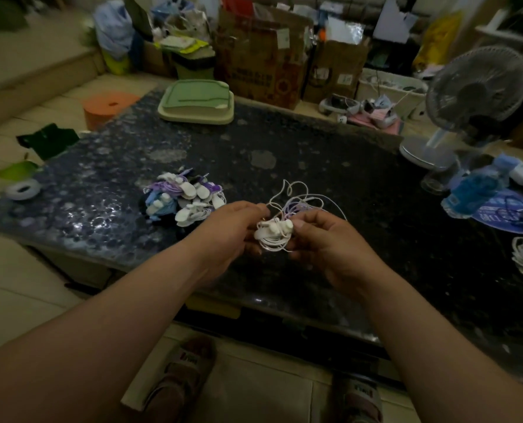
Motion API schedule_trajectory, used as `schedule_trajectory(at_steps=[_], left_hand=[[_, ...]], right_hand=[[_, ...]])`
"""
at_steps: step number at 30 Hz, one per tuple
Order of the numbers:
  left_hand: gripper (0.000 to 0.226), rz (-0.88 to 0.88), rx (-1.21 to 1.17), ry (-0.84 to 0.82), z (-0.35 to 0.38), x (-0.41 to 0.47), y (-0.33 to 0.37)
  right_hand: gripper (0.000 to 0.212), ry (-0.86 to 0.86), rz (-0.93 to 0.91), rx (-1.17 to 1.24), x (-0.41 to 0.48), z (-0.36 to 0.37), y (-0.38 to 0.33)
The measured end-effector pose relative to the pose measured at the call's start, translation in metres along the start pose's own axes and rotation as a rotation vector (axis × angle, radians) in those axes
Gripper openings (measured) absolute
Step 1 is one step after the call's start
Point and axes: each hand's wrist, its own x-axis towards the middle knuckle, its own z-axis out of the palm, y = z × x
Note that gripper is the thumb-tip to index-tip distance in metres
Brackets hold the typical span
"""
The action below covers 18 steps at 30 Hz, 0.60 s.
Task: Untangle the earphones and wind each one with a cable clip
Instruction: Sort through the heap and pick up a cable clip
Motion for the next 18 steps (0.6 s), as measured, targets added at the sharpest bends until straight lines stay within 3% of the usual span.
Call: schedule_trajectory(at_steps=[4,8,11,15,18], left_hand=[[0.035,-0.053,-0.087,0.095,-0.029,-0.006,0.002],[0.024,-0.156,-0.005,0.110,-0.049,-0.019,-0.006],[0.018,-0.143,0.128,0.029,-0.060,-0.025,-0.012],[0.021,-0.115,0.147,0.074,-0.070,-0.019,-0.007],[0.019,-0.107,0.112,0.080,-0.072,-0.017,-0.003]], right_hand=[[0.008,0.000,-0.008,0.112,0.017,0.030,0.002],[0.016,0.052,-0.012,0.191,0.037,0.063,-0.007],[0.013,0.048,-0.049,0.170,0.062,0.099,-0.016],[0.007,0.026,-0.064,0.084,0.094,0.139,-0.019],[0.006,0.119,-0.060,0.089,0.115,0.142,-0.024]])
